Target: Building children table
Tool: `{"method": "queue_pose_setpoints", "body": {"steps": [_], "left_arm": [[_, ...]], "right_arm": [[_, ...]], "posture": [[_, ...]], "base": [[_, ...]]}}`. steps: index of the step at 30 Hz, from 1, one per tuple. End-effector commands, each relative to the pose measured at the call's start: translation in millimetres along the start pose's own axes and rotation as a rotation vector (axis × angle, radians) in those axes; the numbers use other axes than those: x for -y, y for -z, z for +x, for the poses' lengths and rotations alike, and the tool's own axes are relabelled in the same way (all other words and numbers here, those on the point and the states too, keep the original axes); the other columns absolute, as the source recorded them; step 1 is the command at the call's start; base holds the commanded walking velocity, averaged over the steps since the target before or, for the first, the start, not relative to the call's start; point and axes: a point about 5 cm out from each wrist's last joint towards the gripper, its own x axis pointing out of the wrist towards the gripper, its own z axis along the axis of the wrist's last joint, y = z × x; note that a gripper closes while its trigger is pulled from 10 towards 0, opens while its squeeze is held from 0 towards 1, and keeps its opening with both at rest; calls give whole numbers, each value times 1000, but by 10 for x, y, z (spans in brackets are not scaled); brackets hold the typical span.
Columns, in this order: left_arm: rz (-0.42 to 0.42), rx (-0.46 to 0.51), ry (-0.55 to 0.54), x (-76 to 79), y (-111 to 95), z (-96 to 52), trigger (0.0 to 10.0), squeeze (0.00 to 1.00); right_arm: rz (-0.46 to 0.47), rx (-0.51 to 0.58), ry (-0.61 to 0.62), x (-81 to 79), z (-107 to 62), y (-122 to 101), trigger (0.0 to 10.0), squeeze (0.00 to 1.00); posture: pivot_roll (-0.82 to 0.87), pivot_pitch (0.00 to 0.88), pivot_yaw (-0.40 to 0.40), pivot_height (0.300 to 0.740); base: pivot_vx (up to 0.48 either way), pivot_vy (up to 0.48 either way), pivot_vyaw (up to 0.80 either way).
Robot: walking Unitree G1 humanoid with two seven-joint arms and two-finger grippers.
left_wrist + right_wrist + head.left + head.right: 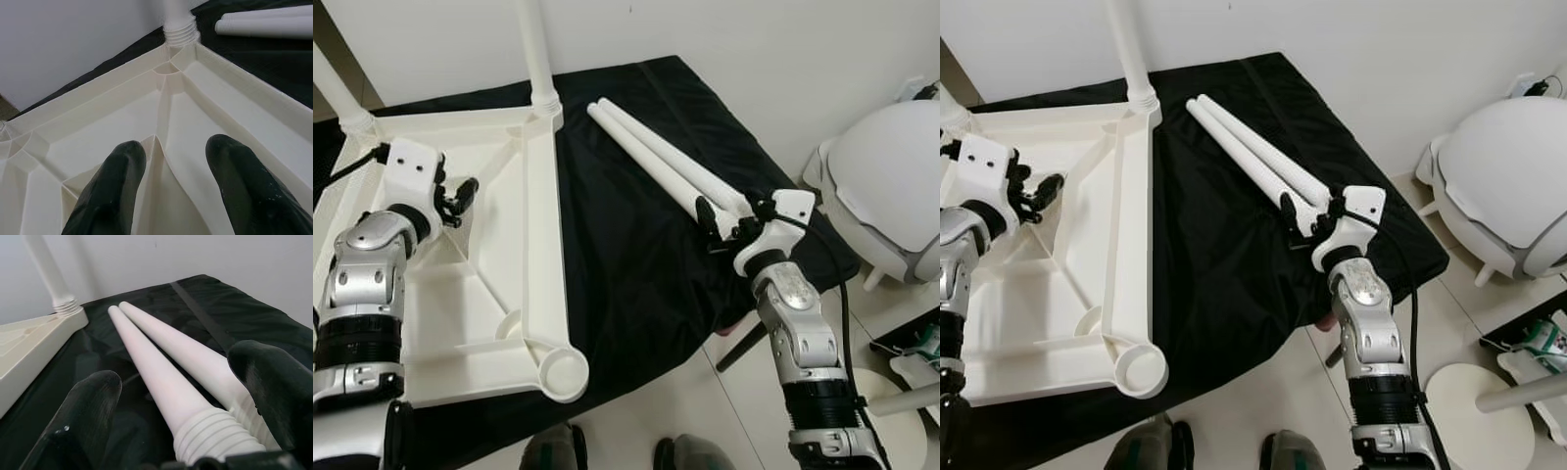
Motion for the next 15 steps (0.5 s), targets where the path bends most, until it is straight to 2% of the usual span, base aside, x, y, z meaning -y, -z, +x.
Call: {"method": "queue_pose_setpoints", "body": {"steps": [1, 6, 11, 12, 15], "left_arm": [[17, 4, 27, 22, -5, -15, 10000, 0], [80, -6, 294, 140, 34, -344, 10000, 0], [106, -33, 367, 161, 83, -442, 10000, 0], [96, -82, 443, 175, 151, -539, 10000, 0], [94, -111, 482, 175, 184, -619, 10000, 0]], "right_arm": [[11, -14, -19, -21, 10, 15, 10000, 0], [-29, -35, -168, -111, -17, 12, 10000, 0], [-39, -46, -222, -153, -36, 24, 10000, 0], [-57, -54, -288, -210, -58, 32, 10000, 0], [-58, -64, -325, -250, -66, 50, 10000, 0]], "posture": [[-58, 33, 25, 740], [-45, 47, 8, 740], [-41, 48, 7, 740], [-34, 50, 2, 740], [-24, 51, -3, 740]], "base": [[0, 0, 0], [0, 0, 0], [0, 0, 0], [0, 0, 0], [0, 0, 0]]}}
